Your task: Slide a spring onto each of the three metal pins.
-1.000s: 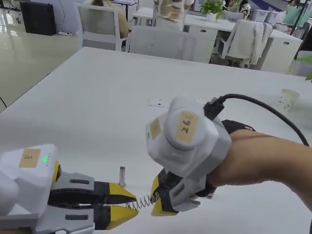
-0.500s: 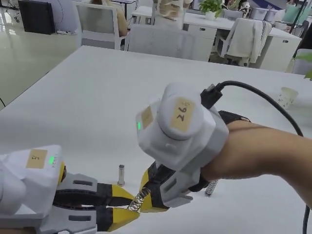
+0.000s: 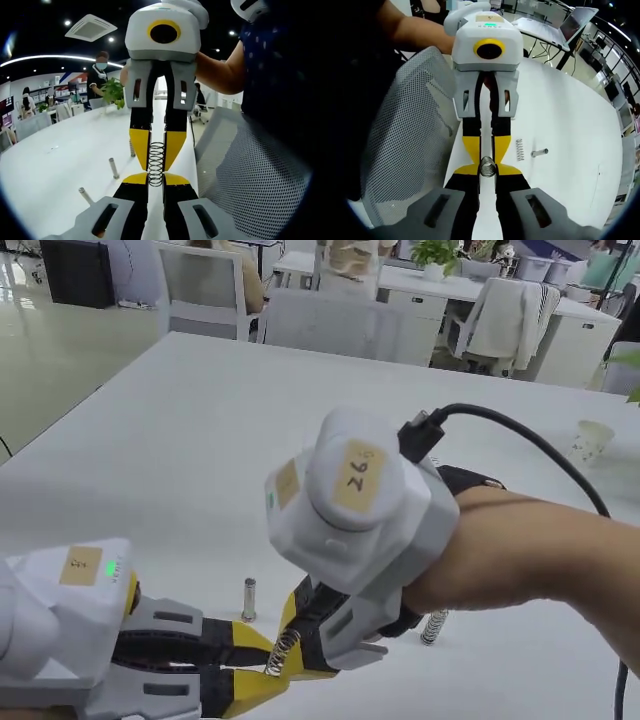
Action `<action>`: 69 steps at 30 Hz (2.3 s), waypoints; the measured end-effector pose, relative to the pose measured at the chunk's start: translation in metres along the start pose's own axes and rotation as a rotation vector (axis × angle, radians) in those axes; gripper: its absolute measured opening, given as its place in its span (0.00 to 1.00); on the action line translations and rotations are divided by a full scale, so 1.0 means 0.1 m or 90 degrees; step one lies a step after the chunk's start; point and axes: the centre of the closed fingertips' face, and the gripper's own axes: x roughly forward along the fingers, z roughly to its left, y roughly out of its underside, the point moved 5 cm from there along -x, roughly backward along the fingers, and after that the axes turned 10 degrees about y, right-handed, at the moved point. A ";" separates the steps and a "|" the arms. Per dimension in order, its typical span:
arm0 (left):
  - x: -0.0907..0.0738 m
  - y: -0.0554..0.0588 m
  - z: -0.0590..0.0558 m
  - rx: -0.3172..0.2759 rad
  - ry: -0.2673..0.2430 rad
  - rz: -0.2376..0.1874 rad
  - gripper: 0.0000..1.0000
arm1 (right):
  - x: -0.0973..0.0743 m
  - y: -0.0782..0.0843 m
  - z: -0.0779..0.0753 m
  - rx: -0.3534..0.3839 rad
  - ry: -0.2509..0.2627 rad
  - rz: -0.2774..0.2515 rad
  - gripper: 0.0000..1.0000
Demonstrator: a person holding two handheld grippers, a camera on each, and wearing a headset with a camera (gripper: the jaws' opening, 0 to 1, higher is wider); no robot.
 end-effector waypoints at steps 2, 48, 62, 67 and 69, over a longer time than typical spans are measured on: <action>0.00 0.00 0.00 -0.002 0.002 0.000 0.02 | 0.00 0.00 0.00 0.001 -0.001 0.001 0.08; -0.49 0.33 0.23 -0.119 -0.150 -0.003 0.52 | -0.23 0.50 -0.37 0.081 0.068 0.053 0.08; -0.55 0.36 0.28 -0.131 -0.179 -0.010 0.63 | -0.34 0.69 -0.67 0.112 0.113 0.077 0.08; -0.55 0.36 0.29 -0.135 -0.179 -0.011 0.66 | -0.27 0.73 -0.77 0.106 0.125 0.092 0.08; -0.54 0.36 0.29 -0.137 -0.177 -0.012 0.67 | -0.23 0.76 -0.81 0.106 0.125 0.098 0.08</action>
